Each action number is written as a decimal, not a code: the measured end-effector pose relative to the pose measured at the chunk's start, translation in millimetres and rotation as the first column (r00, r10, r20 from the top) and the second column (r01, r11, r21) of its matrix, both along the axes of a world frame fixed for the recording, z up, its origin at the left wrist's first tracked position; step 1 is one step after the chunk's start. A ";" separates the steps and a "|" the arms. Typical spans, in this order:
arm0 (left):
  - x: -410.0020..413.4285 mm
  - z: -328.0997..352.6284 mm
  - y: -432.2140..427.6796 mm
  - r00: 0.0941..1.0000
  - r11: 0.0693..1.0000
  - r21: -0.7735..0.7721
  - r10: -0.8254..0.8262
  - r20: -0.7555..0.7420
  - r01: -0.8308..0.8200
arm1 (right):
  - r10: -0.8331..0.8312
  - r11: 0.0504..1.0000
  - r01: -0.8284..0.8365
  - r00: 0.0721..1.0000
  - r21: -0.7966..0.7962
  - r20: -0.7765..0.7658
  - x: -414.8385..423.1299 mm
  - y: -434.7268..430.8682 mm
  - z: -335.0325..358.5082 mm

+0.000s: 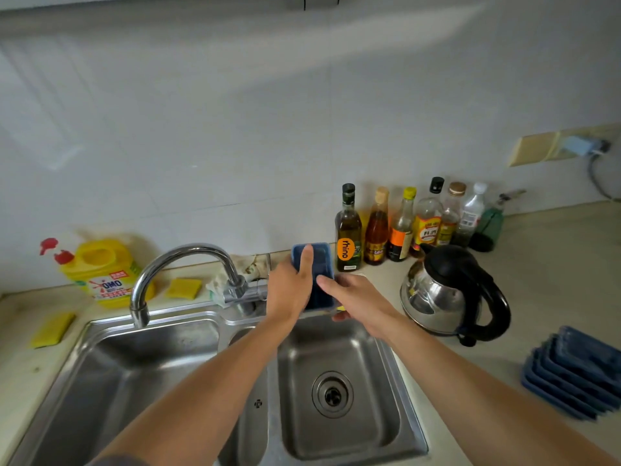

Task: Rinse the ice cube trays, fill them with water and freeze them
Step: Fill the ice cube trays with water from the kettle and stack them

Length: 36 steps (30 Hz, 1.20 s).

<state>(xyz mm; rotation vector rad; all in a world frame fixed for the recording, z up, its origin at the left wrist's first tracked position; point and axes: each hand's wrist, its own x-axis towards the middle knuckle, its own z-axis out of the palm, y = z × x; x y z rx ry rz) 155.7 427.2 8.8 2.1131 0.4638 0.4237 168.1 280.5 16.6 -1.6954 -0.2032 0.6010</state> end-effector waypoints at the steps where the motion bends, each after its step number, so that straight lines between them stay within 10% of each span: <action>1: -0.3 -2.1 3.5 1.000 1.000 0.018 -0.013 -0.022 0.013 | -0.012 1.000 0.012 1.000 -0.018 0.009 1.1 -0.3 0.4; 15: 7.3 -29.1 -22.7 0.982 0.976 0.114 -0.179 -0.063 0.186 | -0.057 0.998 0.057 0.998 -0.036 -0.002 0.4 -33.9 -18.4; 21: 14.2 -30.9 -73.3 0.986 0.986 -0.074 -0.155 -0.060 0.151 | -0.049 0.998 0.045 0.994 -0.046 -0.093 -2.0 -84.7 -19.7; 36: 23.3 0.0 -336.8 0.900 0.878 -0.269 -0.429 -0.075 0.396 | -0.350 0.899 0.371 0.928 -0.231 0.127 8.7 -385.2 0.7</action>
